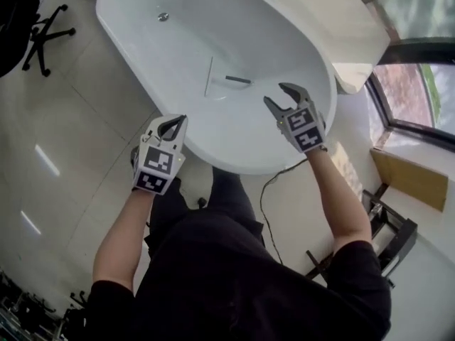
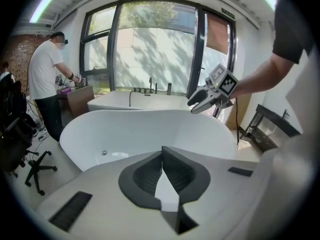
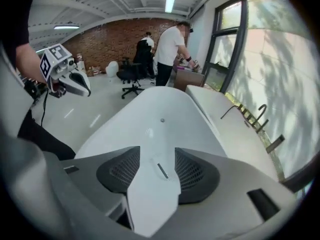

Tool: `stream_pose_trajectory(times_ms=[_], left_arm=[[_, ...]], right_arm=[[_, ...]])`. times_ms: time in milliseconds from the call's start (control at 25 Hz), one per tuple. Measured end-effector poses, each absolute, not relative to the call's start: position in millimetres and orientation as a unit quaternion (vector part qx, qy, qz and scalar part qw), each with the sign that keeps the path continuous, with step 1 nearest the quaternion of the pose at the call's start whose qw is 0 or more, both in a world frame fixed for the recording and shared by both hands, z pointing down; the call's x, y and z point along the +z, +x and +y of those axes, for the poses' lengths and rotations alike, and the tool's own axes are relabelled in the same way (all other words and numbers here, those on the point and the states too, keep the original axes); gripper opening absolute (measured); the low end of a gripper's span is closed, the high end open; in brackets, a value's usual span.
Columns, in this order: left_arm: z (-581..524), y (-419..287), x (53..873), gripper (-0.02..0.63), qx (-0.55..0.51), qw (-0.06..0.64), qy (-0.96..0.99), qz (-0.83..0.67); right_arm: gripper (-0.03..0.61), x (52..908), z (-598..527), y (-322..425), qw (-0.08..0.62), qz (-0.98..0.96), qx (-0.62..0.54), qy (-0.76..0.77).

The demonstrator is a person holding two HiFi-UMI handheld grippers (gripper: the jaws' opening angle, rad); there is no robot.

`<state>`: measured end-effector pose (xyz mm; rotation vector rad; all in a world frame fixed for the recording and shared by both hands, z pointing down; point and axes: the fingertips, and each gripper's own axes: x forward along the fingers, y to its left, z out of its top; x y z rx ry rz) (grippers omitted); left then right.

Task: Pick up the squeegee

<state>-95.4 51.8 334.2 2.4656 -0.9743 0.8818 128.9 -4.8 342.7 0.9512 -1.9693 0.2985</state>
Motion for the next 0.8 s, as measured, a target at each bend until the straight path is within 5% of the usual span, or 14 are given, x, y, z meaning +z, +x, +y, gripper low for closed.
stream_pose_trajectory(times_ms=[800], left_arm=[[-109, 31, 641, 0.003, 0.379, 0.269, 0.805, -0.369]], right_arm=[[0.224, 841, -127, 142, 0.6, -0.778, 0.098, 0.159]])
